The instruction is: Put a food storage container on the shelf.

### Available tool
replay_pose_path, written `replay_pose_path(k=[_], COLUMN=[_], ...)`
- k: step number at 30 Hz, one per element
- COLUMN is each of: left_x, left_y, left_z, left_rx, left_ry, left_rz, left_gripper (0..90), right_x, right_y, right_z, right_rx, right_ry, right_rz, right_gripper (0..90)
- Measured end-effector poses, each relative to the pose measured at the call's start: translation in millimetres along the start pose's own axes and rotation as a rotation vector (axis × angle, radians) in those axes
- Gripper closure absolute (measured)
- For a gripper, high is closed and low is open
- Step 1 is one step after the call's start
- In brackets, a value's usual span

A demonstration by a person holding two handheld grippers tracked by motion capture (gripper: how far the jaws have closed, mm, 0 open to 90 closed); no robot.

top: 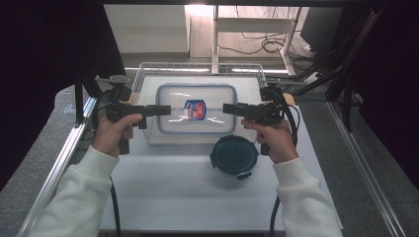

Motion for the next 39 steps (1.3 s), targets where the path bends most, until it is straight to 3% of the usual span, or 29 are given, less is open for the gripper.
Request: replay_pose_path(k=[9, 22, 29, 39], left_x=[4.1, 7.6, 17.0, 33.6], left_y=[-2.9, -5.2, -20.0, -39.8], left_z=[-19.4, -54.3, -65.5, -70.6], left_rx=[0.002, 0.016, -0.022, -0.054], left_ry=[-0.009, -0.012, -0.013, -0.039], left_rz=[0.01, -0.011, -0.006, -0.007], left_gripper=[42.6, 42.5, 42.5, 42.2], right_x=[1.2, 6.0, 18.0, 35.3], right_y=[3.4, 12.7, 23.5, 43.4], right_z=[-18.5, -45.2, -62.0, -66.9], right_rx=[0.0, 0.013, 0.031, 0.06], right_ry=[0.01, 0.016, -0.006, -0.034], right_rz=[0.009, -0.003, 0.001, 0.006], right_gripper=[47.2, 47.2, 47.1, 46.8])
Point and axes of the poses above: each handheld gripper's, and its own axes: x roughly forward along the jaws, z roughly out of its underside, y roughly to its right, the point moved 7 cm from there along x, roughly forward along the jaws, and after that the axes turned 1 degree about -y, right-handed, at the moved point
